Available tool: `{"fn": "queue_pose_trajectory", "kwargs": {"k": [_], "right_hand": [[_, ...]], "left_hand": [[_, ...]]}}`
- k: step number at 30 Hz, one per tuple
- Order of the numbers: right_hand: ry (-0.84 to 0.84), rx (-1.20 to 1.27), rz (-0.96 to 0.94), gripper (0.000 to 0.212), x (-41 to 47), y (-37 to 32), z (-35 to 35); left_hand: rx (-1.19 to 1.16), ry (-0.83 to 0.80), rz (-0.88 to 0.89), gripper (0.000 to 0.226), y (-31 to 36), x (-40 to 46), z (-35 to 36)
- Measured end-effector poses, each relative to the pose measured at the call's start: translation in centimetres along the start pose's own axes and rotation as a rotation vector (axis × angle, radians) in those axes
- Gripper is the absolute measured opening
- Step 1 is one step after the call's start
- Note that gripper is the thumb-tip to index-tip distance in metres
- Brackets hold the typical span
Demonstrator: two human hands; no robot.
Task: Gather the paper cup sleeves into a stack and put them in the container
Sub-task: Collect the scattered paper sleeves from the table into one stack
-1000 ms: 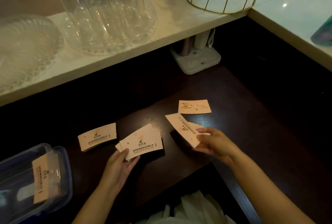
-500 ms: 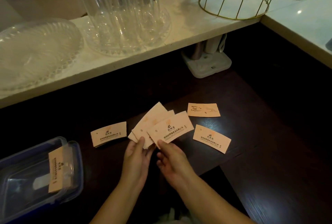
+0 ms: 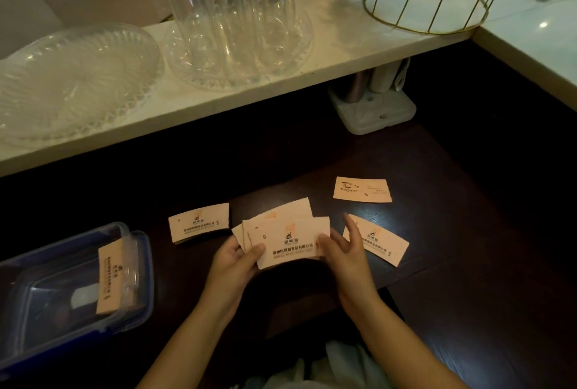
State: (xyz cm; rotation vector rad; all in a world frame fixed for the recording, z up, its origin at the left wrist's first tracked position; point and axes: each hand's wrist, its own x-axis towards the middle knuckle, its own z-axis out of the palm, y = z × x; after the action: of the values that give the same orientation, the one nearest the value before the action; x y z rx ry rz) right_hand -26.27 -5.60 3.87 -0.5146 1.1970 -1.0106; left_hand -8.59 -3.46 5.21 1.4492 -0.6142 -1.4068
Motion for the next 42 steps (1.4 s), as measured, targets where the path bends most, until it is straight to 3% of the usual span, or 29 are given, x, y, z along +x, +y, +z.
{"fn": "queue_pose_trajectory", "kwargs": {"k": [2,5,11,13,15,18,26,30,32,36,42], "right_hand": [[-0.069,-0.124,-0.011,0.038,0.2,-1.0,-0.2],[-0.043,-0.212,-0.011,0.022,0.5,-1.3,-0.6],[-0.006,-0.302,-0.036,0.024,1.1,-0.9,-2.9],[0.186,-0.662,-0.206,0.039,2.6,-1.2,-5.6],[0.360,-1.174,-0.303,0.059,4.2,-1.7,-9.1],[0.342,-1.555,-0.200,0.072,5.3,-1.2,-12.3],[0.308,-1.549,-0.280,0.058,5.7,-0.5,-13.0],[0.290,-1.279,-0.386,0.057,4.7,-2.5,-11.5],[0.180,-1.195,-0.530,0.060,3.9,-3.5,-9.9],[-0.073,-1.314,-0.703,0.062,2.5,-4.4,-6.5],[-0.176,-1.439,-0.751,0.066,2.9,-3.5,-4.0]], "left_hand": [[0.032,-0.048,-0.053,0.027,0.0,0.1,-0.2],[0.041,-0.117,-0.137,0.023,0.0,0.2,-0.5],[0.051,-0.088,-0.130,0.021,-0.8,0.7,-0.8],[-0.001,-0.035,-0.149,0.021,-1.2,0.9,-1.2],[-0.039,-0.001,-0.163,0.021,-1.4,1.1,-1.9],[-0.076,0.029,-0.172,0.024,-1.5,1.4,-2.4],[-0.082,0.086,-0.228,0.033,-2.1,2.5,-1.9],[-0.086,0.087,-0.247,0.031,-1.9,3.0,-1.1],[-0.077,0.061,-0.241,0.030,-1.6,3.1,-0.5],[-0.065,-0.010,-0.215,0.024,-1.0,3.2,0.7],[-0.039,-0.086,-0.151,0.026,-0.1,3.2,1.2]]}}
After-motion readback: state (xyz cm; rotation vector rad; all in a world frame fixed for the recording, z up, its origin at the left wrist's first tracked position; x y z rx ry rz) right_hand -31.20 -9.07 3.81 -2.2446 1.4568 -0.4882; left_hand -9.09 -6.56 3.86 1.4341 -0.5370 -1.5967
